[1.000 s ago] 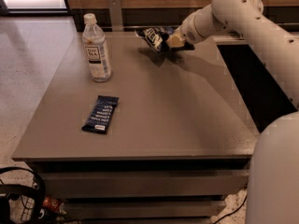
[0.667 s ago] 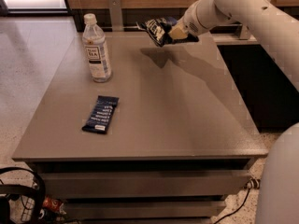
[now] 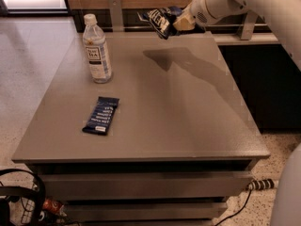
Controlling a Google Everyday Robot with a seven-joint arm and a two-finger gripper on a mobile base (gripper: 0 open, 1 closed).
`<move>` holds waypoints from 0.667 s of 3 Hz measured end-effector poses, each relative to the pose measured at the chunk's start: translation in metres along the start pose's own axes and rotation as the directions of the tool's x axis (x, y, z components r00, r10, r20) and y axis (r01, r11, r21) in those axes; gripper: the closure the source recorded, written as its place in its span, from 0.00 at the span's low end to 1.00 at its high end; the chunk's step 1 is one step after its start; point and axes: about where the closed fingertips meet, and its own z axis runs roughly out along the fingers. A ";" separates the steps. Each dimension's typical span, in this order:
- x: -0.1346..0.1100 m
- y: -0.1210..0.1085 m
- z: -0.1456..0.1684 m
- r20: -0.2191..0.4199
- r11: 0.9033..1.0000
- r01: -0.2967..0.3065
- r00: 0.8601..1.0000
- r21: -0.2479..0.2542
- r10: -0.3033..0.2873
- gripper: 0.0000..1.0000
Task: Pick blue chip bag
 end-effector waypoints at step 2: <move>-0.027 0.008 -0.053 0.148 0.995 0.028 0.989 -0.100 -0.013 1.00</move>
Offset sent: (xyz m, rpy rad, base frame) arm -0.0530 -0.0087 0.0644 0.1251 -0.0353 0.1731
